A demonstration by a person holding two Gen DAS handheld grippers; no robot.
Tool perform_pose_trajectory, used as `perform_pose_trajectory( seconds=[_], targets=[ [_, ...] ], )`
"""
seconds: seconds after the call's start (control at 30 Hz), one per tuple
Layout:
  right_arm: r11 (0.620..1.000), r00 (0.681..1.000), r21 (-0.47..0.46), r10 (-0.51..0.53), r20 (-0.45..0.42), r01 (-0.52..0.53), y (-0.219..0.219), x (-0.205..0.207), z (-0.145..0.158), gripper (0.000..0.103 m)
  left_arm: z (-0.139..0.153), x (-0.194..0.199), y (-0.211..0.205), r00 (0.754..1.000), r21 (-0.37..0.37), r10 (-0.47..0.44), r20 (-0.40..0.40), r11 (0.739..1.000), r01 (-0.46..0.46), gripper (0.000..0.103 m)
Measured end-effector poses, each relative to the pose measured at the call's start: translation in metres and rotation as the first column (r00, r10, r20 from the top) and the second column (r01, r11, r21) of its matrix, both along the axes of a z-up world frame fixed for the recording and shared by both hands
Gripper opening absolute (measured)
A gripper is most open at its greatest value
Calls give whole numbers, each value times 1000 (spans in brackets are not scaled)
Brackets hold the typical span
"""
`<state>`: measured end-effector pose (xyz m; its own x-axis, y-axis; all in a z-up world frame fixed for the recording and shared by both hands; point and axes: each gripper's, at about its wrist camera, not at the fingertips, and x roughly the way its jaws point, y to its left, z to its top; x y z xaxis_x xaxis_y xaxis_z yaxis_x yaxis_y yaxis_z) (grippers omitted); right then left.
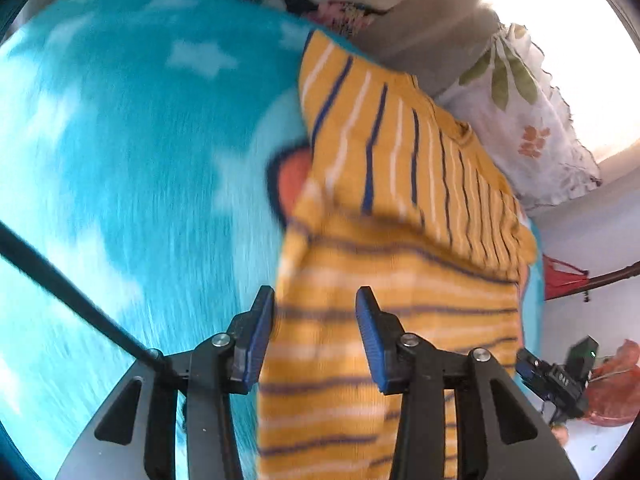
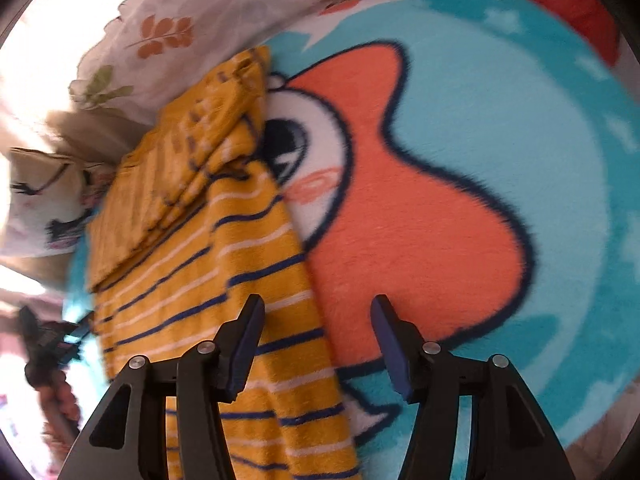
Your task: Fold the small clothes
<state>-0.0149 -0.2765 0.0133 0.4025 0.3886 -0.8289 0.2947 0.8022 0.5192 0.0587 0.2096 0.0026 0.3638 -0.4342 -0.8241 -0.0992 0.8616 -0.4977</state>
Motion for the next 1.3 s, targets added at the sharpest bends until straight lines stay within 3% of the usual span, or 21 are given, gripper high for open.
perform_pose_trajectory(
  seconds=[0.13,0.37,0.6,0.8,0.97,1.07,1.13,1.2,1.3],
  targets=[
    [978,997,191,80,10,-80,3,-5,-11,61,-1,-45,-1,1000,-65,18,2,998,-18,39],
    [917,976,337,214,32,-212,29,-35,-21,61,-15,-118,-4,997,-177,74,-16,981,-75,25],
    [877,960,397,279,34,-269,43,-63,-27,61,-20,-181,-26,996,-219,90,-26,971,-93,25],
    [854,949,428,315,32,-297,51,-83,-29,60,-18,-198,-32,994,-204,110,-22,972,-112,25],
    [862,943,397,331,33,-316,58,-89,-25,59,-15,-203,-37,992,-159,125,-19,979,-126,25],
    [875,937,348,350,22,-335,64,-95,-22,48,-13,-202,-43,991,-78,130,-35,988,-133,8],
    [884,930,312,368,-1,-349,64,-97,-23,25,-10,-202,-40,989,-64,142,-40,987,-144,7],
    [893,923,263,383,-19,-365,65,-96,-22,11,-6,-201,-36,986,-60,163,-40,984,-165,7],
    [884,905,218,426,-11,-413,67,-88,-11,9,6,-205,-28,982,-78,184,-29,979,-186,7]
  ],
)
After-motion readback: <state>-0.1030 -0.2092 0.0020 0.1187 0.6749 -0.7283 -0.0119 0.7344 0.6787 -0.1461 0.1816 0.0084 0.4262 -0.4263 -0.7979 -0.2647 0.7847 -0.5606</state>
